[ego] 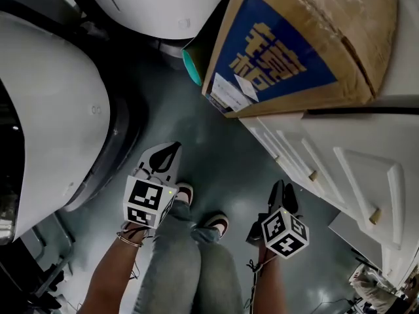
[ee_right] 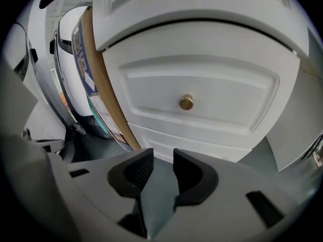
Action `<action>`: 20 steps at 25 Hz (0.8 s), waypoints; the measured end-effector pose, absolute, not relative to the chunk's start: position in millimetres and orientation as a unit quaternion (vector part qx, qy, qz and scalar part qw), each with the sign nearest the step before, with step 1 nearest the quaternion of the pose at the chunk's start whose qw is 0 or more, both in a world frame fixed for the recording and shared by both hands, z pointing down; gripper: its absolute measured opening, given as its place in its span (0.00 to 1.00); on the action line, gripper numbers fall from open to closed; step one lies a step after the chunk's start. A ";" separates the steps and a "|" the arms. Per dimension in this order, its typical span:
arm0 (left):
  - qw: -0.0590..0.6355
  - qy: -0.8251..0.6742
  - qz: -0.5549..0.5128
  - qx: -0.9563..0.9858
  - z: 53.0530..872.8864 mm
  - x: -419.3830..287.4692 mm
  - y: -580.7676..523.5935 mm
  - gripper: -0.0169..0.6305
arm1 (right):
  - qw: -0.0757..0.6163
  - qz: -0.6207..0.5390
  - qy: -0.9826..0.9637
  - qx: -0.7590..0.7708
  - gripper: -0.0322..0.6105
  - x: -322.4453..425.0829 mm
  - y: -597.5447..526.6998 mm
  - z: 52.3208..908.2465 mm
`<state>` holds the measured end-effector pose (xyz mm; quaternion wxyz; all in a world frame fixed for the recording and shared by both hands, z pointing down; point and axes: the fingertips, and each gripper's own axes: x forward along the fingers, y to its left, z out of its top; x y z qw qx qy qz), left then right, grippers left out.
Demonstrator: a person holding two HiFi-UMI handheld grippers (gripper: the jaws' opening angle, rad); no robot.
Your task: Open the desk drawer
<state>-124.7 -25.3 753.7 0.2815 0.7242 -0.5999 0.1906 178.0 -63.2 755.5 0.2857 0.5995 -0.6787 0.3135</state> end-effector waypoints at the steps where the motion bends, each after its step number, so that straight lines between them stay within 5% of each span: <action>1: 0.279 -0.600 0.190 0.725 761.5 -125.0 -28.5 0.05 | 0.286 0.313 -0.678 0.601 0.26 179.5 -65.6 765.0; 20: 0.233 -0.606 0.196 0.735 854.3 -131.7 -87.0 0.05 | 0.271 0.310 -0.658 0.630 0.26 202.8 -104.9 893.5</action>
